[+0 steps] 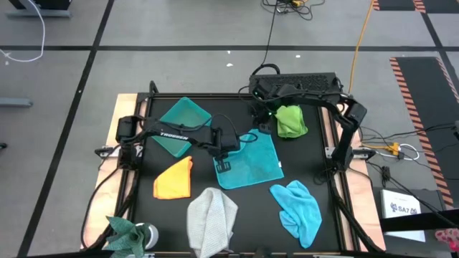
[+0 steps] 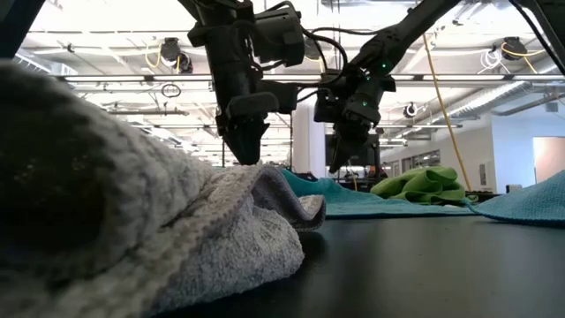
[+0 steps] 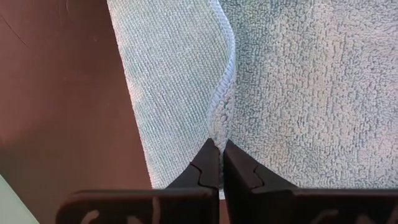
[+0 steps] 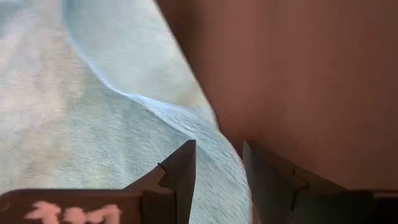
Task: Fold microfiber towels
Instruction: Fold the top blue microfiber towel
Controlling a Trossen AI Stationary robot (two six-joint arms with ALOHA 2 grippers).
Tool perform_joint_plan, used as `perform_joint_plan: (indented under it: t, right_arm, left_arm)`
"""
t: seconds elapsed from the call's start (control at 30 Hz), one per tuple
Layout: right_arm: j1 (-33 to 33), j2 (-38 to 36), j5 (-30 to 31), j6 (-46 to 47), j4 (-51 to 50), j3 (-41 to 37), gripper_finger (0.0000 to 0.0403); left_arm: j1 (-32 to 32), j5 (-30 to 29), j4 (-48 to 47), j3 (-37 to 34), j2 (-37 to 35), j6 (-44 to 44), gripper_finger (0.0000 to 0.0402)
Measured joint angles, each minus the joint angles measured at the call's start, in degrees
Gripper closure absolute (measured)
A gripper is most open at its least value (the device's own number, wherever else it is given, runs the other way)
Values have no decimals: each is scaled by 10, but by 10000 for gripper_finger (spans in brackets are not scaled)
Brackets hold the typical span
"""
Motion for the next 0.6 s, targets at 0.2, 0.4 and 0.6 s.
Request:
perform_joint_plan:
  t: [0.2,0.4,0.6]
  right_arm:
    - [20,12,1,-14,23,0,275]
    - [29,42,3,-27,9,0,275]
    - [30,49,5,-28,-4,0,275]
  left_arm:
    - [0,0,0,0,0,-4,392]
    - [0,1,2,0,0,-4,391]
    - [0,1,2,0,0,-4,397]
